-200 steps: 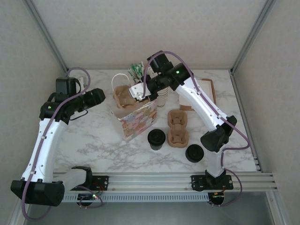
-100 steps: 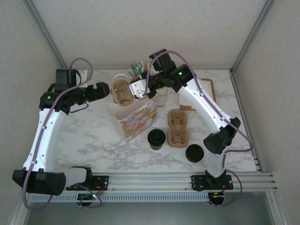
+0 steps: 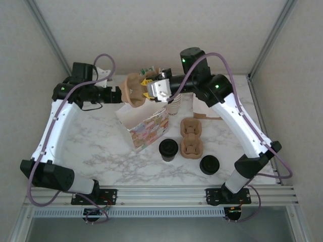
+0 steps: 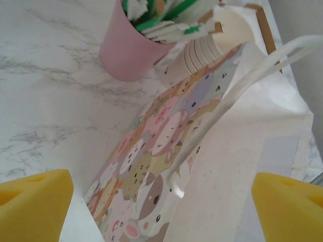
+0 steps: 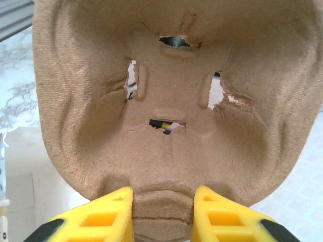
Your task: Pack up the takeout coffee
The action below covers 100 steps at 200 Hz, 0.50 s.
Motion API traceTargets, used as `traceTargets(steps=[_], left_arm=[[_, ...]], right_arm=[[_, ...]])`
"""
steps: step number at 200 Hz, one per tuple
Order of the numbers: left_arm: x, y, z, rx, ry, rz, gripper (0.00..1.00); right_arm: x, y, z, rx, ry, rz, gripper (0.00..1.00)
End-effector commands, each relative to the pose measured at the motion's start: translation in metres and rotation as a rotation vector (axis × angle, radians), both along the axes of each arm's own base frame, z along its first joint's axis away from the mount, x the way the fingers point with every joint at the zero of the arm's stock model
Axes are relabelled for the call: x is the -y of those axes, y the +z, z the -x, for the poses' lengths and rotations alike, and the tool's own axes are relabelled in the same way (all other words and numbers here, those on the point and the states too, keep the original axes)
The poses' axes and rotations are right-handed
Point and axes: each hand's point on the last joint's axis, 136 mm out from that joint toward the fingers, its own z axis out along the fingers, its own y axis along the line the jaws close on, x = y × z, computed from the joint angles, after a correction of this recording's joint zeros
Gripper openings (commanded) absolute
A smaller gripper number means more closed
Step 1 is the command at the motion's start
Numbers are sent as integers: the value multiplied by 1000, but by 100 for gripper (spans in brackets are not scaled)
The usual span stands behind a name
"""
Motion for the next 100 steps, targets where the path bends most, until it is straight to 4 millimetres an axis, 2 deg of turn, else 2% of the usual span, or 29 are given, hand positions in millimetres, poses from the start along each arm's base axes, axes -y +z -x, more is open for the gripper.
traceTargets(steps=[1, 51, 82, 100], left_arm=[[17, -7, 14, -17, -141, -58, 91], [25, -15, 1, -21, -180, -108, 87], [40, -27, 9, -59, -263, -142, 79], [40, -33, 6, -59, -262, -193, 77]], right_arm=[[12, 32, 12, -2, -9, -109, 27], [36, 47, 31, -74, -73, -174, 27], [48, 45, 41, -150, -117, -217, 28], [54, 39, 45, -201, -140, -227, 28]])
